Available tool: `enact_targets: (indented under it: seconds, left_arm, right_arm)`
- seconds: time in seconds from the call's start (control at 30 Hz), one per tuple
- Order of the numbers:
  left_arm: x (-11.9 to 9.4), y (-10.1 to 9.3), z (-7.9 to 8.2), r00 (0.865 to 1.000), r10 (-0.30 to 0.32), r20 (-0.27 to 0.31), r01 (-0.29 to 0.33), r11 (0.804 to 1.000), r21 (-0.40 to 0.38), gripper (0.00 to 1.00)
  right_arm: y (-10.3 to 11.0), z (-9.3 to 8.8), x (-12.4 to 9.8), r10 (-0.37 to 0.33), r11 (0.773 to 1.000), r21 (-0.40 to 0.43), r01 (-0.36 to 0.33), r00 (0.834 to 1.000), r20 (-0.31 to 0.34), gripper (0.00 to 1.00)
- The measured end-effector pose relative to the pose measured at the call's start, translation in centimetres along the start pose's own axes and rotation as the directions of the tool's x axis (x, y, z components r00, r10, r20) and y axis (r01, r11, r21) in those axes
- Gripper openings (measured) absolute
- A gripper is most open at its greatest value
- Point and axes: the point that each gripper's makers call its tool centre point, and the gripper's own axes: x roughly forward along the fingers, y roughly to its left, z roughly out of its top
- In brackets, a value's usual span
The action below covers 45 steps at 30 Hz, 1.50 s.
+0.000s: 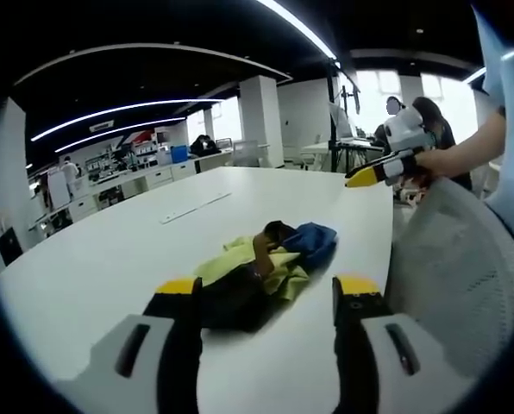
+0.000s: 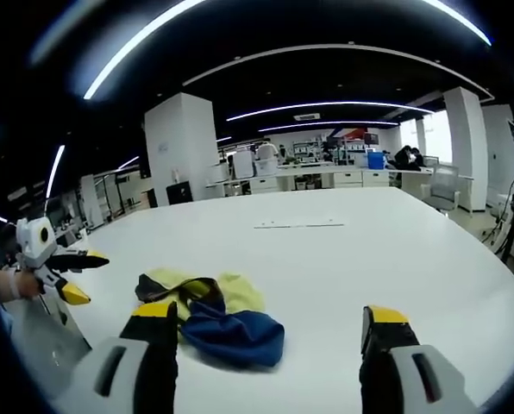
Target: Fold the garment on the visible template until the final outline fits inside the template.
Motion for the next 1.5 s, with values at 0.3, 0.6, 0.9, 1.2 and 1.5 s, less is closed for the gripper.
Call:
enact_targets:
  seconds: [0.3, 0.6, 0.9, 1.2, 1.5]
  left_arm:
    - [0.1, 0.2, -0.3, 1.000, -0.001, -0.008, 0.001, 1.000, -0.021, 0.57]
    - [0.3, -0.4, -0.8, 0.999, -0.024, -0.029, 0.023, 1.000, -0.010, 0.57]
    - [0.3, -0.4, -0.9, 0.999, -0.022, -0.040, 0.022, 1.000, -0.008, 0.57]
    - [0.1, 0.4, -1.3, 0.999, 0.008, -0.051, -0.009, 1.000, -0.019, 0.57]
    - [-0.5, 0.6, 0.5, 1.000, 0.028, -0.013, -0.028, 1.000, -0.008, 0.42]
  right_arm:
    - [0.2, -0.2, 0.2, 0.014, 1.000, -0.002, -0.014, 1.000, -0.014, 0.88]
    - [0.1, 0.0, 0.1, 0.011, 1.000, 0.018, -0.011, 1.000, 0.006, 0.88]
    - [0.1, 0.5, -0.1, 0.014, 0.999, 0.034, -0.015, 0.999, 0.039, 0.87]
    - [0.5, 0.5, -0.2, 0.029, 0.999, 0.040, -0.030, 0.999, 0.035, 0.86]
    - [2.0, 0.1, -0.1, 0.111, 0.994, 0.022, -0.110, 0.994, -0.015, 0.68]
